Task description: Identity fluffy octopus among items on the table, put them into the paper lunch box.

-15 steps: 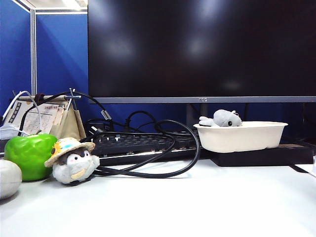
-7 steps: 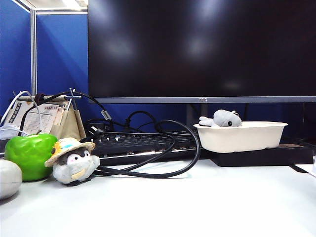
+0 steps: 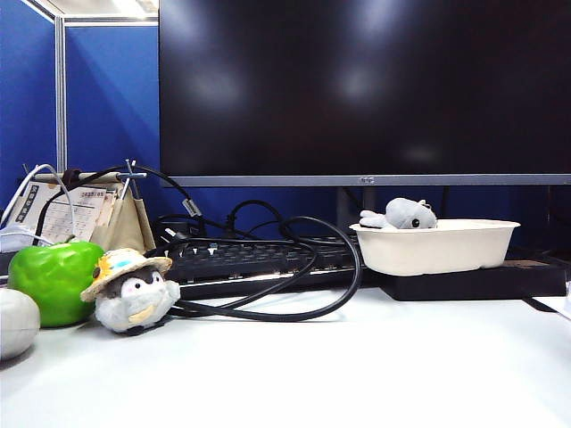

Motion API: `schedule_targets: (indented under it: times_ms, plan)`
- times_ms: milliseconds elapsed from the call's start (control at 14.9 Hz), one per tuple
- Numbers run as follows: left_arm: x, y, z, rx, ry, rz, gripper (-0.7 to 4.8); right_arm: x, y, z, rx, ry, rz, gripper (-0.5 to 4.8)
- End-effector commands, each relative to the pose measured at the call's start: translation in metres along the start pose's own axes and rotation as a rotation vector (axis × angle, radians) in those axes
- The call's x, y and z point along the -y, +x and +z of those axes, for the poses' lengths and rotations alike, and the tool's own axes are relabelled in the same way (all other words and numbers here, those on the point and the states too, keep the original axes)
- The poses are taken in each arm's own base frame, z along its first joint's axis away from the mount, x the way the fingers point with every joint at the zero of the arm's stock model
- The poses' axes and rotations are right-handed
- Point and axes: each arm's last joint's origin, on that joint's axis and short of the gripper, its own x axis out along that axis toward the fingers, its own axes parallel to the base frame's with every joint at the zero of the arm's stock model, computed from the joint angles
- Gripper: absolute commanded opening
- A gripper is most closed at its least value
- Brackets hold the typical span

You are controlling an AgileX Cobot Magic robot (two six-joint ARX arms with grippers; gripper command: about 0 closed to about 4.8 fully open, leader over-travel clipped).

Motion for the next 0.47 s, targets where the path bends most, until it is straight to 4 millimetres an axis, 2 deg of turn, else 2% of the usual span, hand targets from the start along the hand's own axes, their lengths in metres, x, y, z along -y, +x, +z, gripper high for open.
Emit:
schedule_targets:
  times_ms: [67,471]
  plan:
    - [0.0,0.0006,-0.0022,-0.009,0.003,0.003,-0.05,0.0002,0.0001,-0.0007,-0.002,-0.002,-0.001,-0.06]
    - [-0.001,-0.0001,-0.0013,0.005,-0.001,0.01,-0.05,0.0006,0.0001,-0.0006,-0.001,-0.001,-0.006,-0.06]
